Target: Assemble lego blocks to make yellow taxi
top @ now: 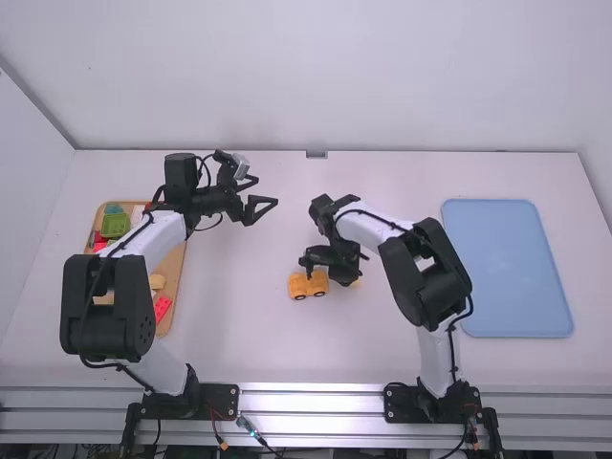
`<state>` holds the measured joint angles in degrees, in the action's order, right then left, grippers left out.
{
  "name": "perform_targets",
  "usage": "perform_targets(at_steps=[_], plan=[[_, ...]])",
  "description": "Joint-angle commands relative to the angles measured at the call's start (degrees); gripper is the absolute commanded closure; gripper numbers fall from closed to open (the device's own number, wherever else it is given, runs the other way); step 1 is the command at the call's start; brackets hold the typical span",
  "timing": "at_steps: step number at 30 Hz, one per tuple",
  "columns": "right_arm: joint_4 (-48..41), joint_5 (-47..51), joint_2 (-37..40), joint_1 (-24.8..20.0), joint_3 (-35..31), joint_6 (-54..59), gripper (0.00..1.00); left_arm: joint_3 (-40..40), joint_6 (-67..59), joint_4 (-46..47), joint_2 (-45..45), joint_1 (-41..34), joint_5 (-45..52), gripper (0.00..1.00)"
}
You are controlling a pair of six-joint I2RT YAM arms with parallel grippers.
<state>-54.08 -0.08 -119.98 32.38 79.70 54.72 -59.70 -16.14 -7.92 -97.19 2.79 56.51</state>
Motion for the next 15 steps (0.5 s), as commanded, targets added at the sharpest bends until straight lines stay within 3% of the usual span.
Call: perform_targets(at_steps=[1,11,14,15], plan=[[-0.3,-2.0,-0.7,-0.9,0.8,-0.5,0.97,0.3,-0.4,0.2,-0.3,-0.2,1.1,0.01],[2.9,-1.7,-0.7,-0.8,-2.5,-0.5,0.88,0.3,-0.4,0.7,-0.3,-0.1,1.1,0.01],[2.9,-0.9,-0.7,-0.8,-2.6,-0.5,0.79,0.3,-0.5,0.7,-0.3,-0.1,1.1,0.01],[2.9,-0.8,-0.7,-0.8,-2.4,-0.5,0.72,0.3,-0.4,0.6,-0.3,-0.1,1.1,0.01]])
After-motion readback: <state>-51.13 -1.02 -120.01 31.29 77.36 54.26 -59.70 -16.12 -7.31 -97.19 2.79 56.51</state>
